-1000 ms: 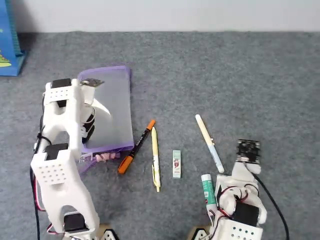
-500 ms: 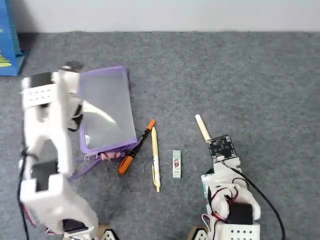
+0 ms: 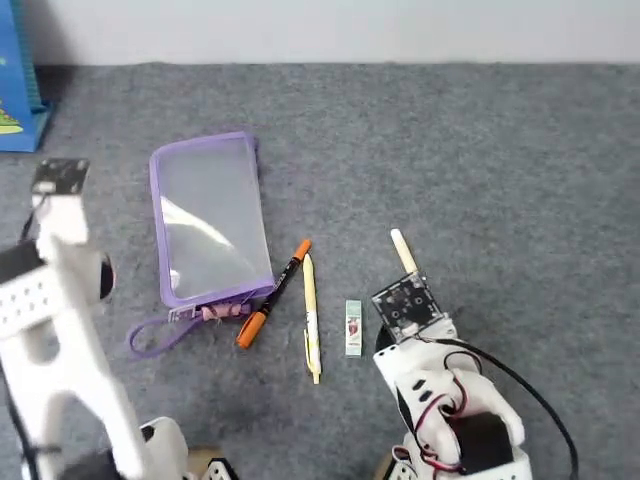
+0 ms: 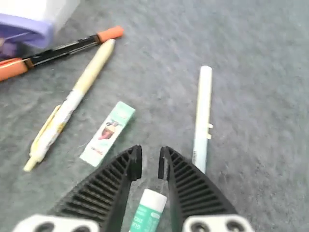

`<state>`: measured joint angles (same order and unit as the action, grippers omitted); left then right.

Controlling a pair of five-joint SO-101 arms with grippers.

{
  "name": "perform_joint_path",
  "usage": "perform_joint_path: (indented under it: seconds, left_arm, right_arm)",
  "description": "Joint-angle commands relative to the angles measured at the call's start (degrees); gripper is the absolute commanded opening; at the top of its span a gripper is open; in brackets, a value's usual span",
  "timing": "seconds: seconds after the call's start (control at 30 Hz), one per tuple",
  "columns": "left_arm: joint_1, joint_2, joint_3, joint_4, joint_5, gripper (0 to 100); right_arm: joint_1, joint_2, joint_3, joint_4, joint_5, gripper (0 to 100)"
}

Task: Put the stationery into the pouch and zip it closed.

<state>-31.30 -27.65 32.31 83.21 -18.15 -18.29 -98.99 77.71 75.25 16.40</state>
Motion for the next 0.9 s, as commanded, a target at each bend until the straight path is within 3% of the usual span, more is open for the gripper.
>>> perform_joint_path:
  seconds: [0.0, 0.13, 0.37, 0.63, 0.87]
  left_arm:
    - [-0.35, -10.9, 4.79, -2.02, 0.35, 2]
    - [-0.35, -15.03, 7.96, -1.85, 0.35, 2]
    - [-0.44, -15.56, 12.35, -2.29, 0.62, 2]
    - [-0.62, -15.65, 13.23, -2.37, 0.7, 2]
    - [-2.29, -15.65, 13.23, -2.81, 0.7, 2]
  right_arm:
    - [-2.42, 8.75, -8.18, 0.04, 0.7, 8.4]
    - [-5.58, 24.04, -17.49, 0.04, 0.35, 8.4]
    - [-16.75, 49.63, -32.09, -0.57, -10.46, 9.0]
    - [-22.81, 66.33, -35.08, -21.76, -27.43, 9.0]
    - [-28.0, 77.76, -35.43, -35.12, -33.41, 9.0]
